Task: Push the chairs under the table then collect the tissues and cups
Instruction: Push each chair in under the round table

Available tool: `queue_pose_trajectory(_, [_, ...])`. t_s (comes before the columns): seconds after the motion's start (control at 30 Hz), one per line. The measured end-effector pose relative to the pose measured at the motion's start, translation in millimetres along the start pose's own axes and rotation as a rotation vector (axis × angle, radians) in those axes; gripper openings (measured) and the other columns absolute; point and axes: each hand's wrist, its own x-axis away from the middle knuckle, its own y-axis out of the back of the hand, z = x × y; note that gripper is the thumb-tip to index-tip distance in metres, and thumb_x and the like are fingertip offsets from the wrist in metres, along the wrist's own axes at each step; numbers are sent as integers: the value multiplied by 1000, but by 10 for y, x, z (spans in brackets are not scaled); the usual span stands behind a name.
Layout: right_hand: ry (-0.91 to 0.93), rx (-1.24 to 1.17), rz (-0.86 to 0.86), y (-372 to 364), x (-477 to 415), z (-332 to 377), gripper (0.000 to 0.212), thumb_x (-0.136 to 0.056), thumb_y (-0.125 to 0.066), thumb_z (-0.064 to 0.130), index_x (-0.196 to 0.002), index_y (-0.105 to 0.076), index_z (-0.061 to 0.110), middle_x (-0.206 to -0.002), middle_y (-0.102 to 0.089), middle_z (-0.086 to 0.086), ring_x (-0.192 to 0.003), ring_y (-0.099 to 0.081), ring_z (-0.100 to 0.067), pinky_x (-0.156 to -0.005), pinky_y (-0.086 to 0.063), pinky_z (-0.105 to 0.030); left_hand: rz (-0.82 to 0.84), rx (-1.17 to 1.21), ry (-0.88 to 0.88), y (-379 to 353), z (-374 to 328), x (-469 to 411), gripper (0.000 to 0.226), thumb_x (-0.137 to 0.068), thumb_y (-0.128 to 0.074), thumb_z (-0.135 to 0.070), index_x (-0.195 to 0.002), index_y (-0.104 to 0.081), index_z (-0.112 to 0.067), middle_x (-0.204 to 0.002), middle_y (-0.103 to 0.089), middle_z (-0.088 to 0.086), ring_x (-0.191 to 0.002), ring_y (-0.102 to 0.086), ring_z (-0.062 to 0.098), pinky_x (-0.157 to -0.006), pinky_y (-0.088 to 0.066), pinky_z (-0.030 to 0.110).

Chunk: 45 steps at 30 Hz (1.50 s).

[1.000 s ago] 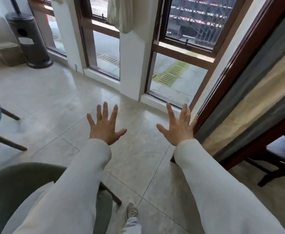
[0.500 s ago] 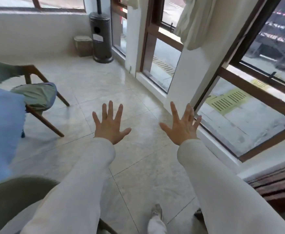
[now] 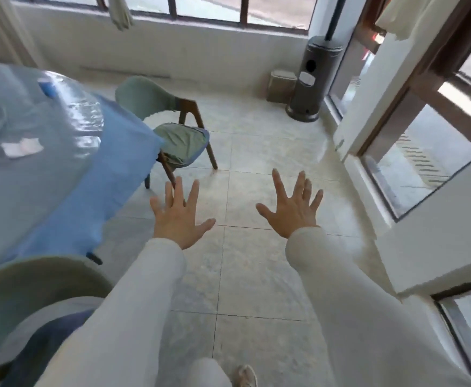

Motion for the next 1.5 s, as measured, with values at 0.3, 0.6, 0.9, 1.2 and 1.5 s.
queue_pose_trajectory(0.3, [465,34,164,-594,-919,1698,88,-88,-27,81,-148,26,46,-162,24,-19,-151,12,-40,-116,7,-66,-5,61,551,-240,1323,247,100,-86,-42,-76,-157,12,-31,-165,21,8,-151,19,33,-116,3,66])
queue_pose_trajectory(0.6, [974,131,315,-1254,-1056,3801,102,-85,-43,78,-144,34,48,-163,18,-20,-151,7,-41,-118,-4,-65,116,290,1042,-717,2300,640,98,-90,-34,-76,-156,18,-25,-164,22,11,-150,21,37,-117,0,68])
queue_pose_trajectory(0.9, [1550,371,474,-1616,-672,5339,132,-72,-78,63,-146,31,48,-162,24,-17,-151,7,-41,-118,-8,-65,40,574,1403,-881,2681,639,104,-88,-40,-76,-156,19,-24,-164,23,8,-150,21,36,-118,-1,66])
queue_pose_trajectory(1.2, [2184,641,273,-2124,-479,6616,98,-95,-60,18,-155,13,43,-165,8,-19,-151,-7,-37,-114,-24,-60,-197,1089,1742,-1154,3076,-211,114,-86,-58,-66,-157,17,-17,-165,19,8,-153,15,31,-122,-9,54])
queue_pose_trajectory(1.5, [2799,894,106,-2849,-224,7090,47,-101,-50,33,-146,-48,24,-164,-12,-16,-152,3,-36,-116,10,-65,-349,1142,2177,-1537,3750,-634,70,-92,-61,-34,-152,-28,-21,-147,-49,3,-128,-53,26,-101,-48,40])
